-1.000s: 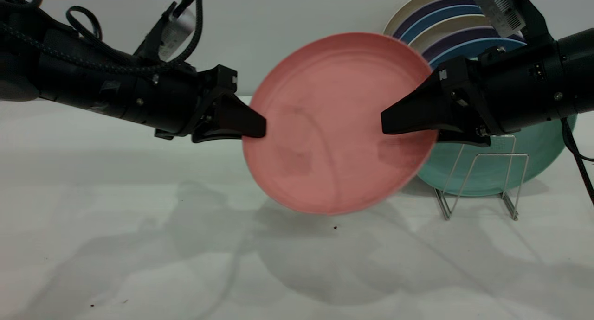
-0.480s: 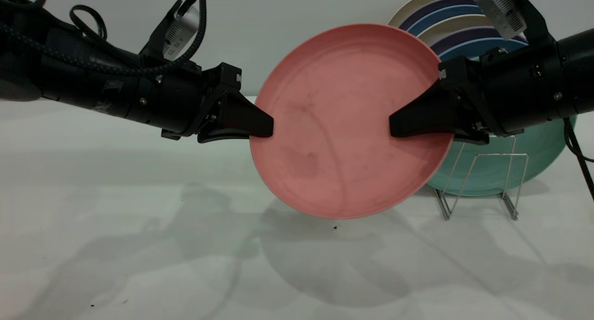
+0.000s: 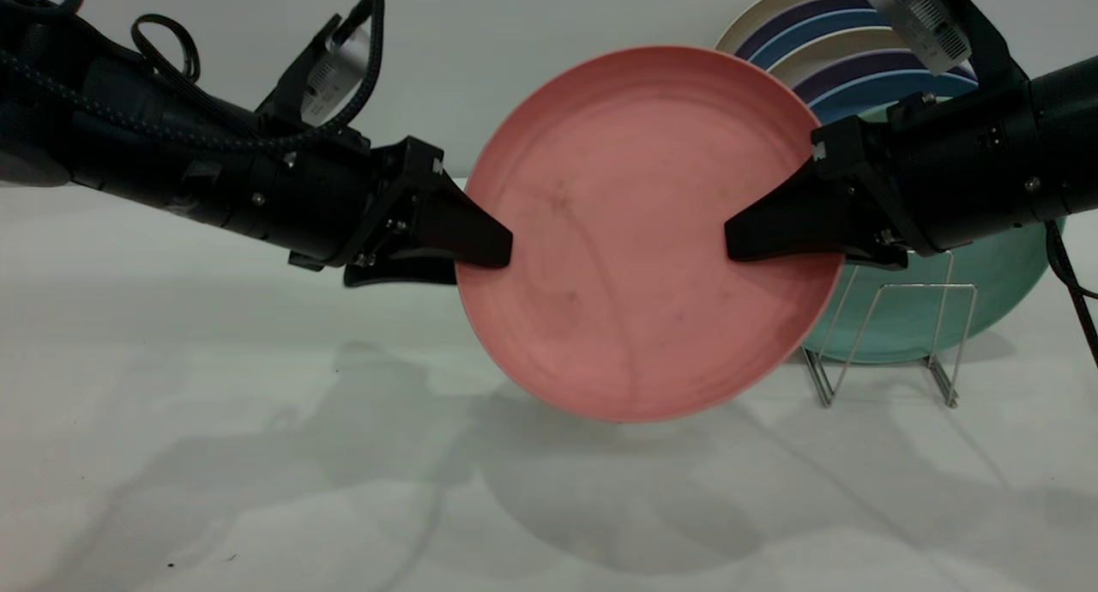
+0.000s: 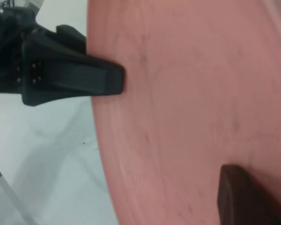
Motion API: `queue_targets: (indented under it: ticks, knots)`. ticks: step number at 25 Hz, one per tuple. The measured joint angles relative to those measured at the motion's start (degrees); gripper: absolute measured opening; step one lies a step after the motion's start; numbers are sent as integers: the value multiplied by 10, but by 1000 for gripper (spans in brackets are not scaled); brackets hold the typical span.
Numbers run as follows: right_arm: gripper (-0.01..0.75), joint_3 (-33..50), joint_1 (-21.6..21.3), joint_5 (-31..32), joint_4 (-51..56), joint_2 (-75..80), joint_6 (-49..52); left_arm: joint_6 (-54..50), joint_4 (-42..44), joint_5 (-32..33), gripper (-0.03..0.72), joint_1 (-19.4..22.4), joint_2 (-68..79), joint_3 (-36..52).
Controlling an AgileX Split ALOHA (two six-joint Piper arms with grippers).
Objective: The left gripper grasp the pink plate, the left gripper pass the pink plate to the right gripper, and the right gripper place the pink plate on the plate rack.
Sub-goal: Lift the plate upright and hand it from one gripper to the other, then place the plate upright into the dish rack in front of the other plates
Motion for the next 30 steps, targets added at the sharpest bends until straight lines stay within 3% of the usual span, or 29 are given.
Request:
queue_targets:
  ticks: [3,6,15,19,25,30]
  knots:
    - [121,0,0,0,-7,0,-15,-40,50,-19,630,4,0,0]
    - [117,0,1,2,-23,0,-37,-97,132,-17,671,18,-3,-2]
    - [101,-8,17,26,-73,0,-169,-276,333,76,592,92,-48,-4]
    - [102,-4,0,-50,-134,-6,-191,-315,400,-42,553,163,-76,-4]
    - [102,-4,0,-49,-135,-7,-194,-321,407,-33,549,170,-94,-4]
    - [102,-4,0,-100,-153,-19,-221,-325,417,-30,549,170,-94,-4]
